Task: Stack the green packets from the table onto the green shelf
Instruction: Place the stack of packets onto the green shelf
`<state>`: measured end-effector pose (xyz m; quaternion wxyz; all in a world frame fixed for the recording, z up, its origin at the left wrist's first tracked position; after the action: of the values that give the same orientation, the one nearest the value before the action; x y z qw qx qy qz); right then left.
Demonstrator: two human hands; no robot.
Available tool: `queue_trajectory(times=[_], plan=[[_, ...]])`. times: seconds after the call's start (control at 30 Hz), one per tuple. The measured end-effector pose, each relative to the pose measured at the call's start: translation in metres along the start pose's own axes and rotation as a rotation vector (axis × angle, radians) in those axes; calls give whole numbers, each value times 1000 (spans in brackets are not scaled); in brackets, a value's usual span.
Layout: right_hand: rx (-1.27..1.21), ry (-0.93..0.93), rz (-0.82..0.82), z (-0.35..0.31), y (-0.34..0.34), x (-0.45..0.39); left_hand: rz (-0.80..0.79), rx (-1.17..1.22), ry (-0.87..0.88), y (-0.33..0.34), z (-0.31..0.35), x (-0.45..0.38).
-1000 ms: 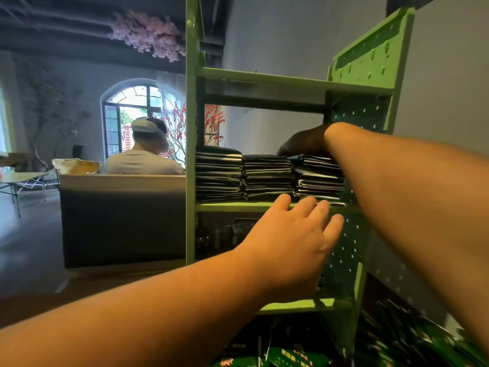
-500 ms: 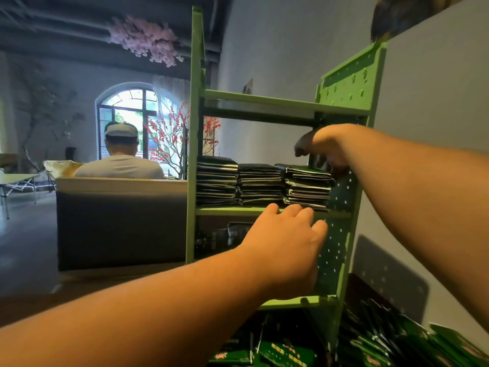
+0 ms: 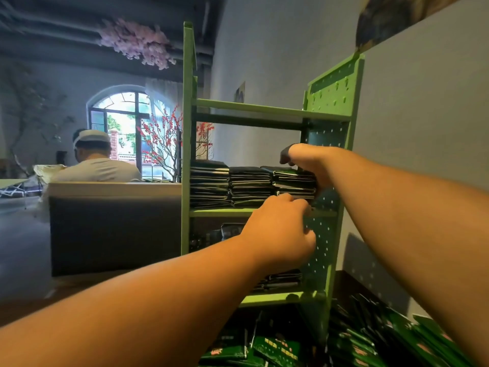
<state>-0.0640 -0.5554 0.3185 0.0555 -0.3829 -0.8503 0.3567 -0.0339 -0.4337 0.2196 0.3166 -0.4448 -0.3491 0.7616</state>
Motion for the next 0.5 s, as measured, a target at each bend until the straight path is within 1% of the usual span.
queue_trajectory(times=[0.1, 0.17, 0.33, 0.4, 0.5], plan=[[-90, -29, 46, 4, 2, 2, 11, -30, 44, -5, 2, 9], [-66, -83, 94, 3, 1, 9, 13, -67, 73, -8, 3, 19], [76, -294, 207, 1, -7, 39, 2, -67, 72, -16, 9, 41], [91, -428, 275, 2, -10, 55, 5, -72, 58, -19, 11, 49], [84, -561, 278, 19, -19, 96, -4, -74, 42, -14, 22, 66]])
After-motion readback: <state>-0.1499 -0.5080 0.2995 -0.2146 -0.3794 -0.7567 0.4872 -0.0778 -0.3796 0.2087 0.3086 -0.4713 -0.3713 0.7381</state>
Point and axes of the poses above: each hand's wrist, its own x-axis away from the middle knuckle, its own y-axis out of the palm, z = x × y, the point moved 2 cm from there along -x, towards the middle knuckle, and after that the axes turned 15 degrees about -y, right-handed, at the moved point
